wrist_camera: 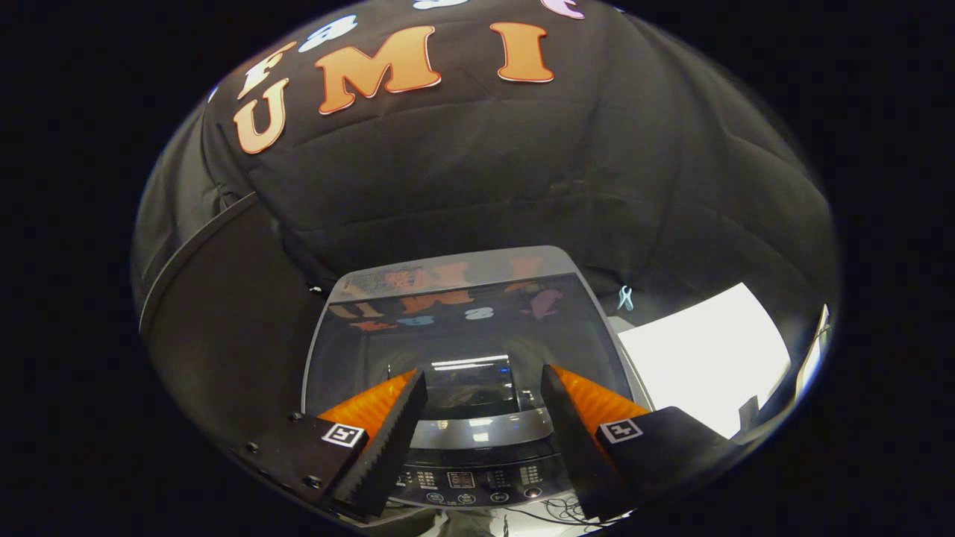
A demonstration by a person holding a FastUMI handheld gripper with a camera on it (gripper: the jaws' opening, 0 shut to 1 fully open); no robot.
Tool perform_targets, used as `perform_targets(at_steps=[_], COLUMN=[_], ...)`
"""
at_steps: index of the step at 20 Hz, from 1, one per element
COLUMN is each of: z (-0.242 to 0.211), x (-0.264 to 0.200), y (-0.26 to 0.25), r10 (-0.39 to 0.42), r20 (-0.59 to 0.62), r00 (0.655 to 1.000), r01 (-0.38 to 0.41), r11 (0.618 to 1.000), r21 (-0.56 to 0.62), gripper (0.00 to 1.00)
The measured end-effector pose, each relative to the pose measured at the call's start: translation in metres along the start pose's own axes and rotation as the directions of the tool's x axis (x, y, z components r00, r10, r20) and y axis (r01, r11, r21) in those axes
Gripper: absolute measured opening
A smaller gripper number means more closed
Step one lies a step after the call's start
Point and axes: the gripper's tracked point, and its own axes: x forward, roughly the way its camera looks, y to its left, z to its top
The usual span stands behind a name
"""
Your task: Put the clothes into the washing machine and then close the washing machine lid.
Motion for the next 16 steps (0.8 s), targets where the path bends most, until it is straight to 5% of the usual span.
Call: perform_targets(at_steps=[16], z=[0.088], x=[-0.093], y=[-0.061], r10=[-0.057], r20=[0.146], r00=[0.988], r01=[0.065], r11=[0.996], r21=[-0.053], gripper=[0.99])
